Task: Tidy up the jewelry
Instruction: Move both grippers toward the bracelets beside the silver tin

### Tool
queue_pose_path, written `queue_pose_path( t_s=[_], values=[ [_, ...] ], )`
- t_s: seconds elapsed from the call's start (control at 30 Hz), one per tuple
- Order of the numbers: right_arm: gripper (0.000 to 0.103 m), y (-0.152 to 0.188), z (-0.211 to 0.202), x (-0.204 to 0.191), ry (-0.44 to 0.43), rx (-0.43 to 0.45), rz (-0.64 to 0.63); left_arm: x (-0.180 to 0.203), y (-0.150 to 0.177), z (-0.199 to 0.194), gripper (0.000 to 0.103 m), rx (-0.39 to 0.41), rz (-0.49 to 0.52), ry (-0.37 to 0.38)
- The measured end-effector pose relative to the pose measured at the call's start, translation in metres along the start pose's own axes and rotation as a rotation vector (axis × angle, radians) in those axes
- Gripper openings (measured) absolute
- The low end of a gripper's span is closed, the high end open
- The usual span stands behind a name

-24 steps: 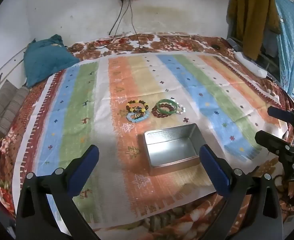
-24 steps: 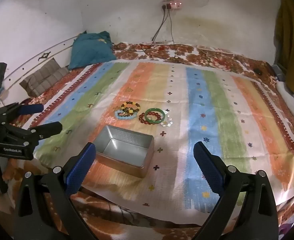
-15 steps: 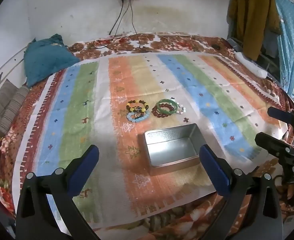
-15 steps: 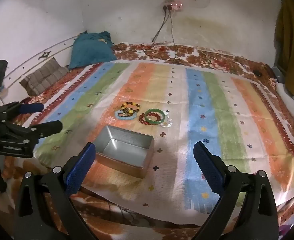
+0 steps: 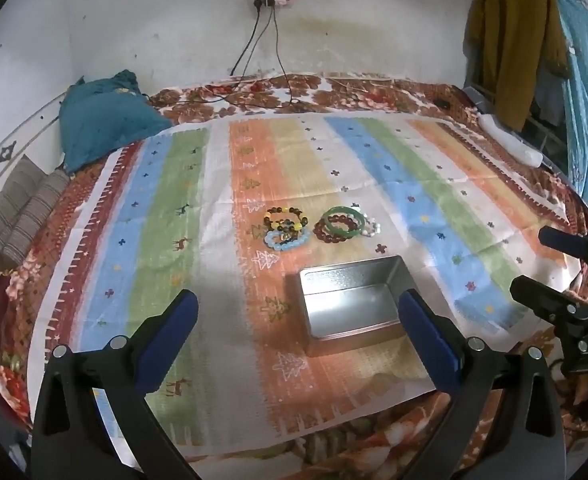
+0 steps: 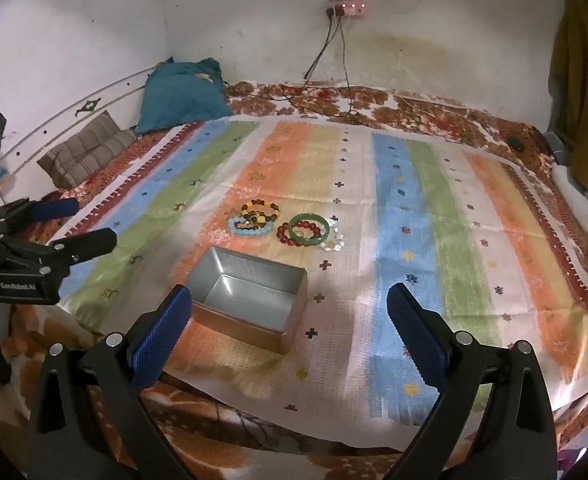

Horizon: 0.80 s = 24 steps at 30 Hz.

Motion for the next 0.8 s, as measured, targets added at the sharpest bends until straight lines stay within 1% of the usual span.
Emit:
queue_pose_path(
  t_s=[0.1, 0.13, 0.23, 0.33, 0.53, 0.67, 0.8],
  values=[
    [0.099, 0.0, 0.0, -0.001, 0.002, 0.001, -0.004, 0.002, 0.001, 0.001, 0.098, -0.007, 0.006, 0.023],
    [0.099, 0.0, 0.0, -0.001, 0.002, 0.0, -0.003, 0.004, 0.001, 0.002, 0.098, -0.01, 0.011, 0.019],
    [0.099, -0.001, 0.0, 0.001, 0.004, -0.002, 0.004, 0.005, 0.002, 0.004, 0.098, -0.016, 0.021, -0.017],
    [0.099, -0.001, 0.0, 0.003, 0.006, -0.005, 0.014, 0.006, 0.002, 0.003, 0.098, -0.015, 0.028, -0.026],
    [0.099, -0.001, 0.004, 0.004, 0.012, -0.023, 0.021, 0.004, 0.002, 0.005, 0.098, -0.023, 0.023, -0.072],
    [0.099, -0.001, 0.008, 0.003, 0.015, -0.035, 0.019, -0.001, 0.002, 0.007, 0.098, -0.041, 0.009, -0.068],
    [0.099, -0.001, 0.012, 0.001, 0.013, -0.049, 0.017, -0.003, 0.003, 0.004, 0.098, -0.032, 0.003, -0.051]
  ],
)
Point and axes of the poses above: each gripper's, at about its wrist camera, not at the fingertips, and z roughly the way its jaws point, x to its right, y to its underside, the point moved 2 cm from there along z, roughly the way its jaws point, and after that the axes turned 15 degrees about y, right-handed, at the moved point
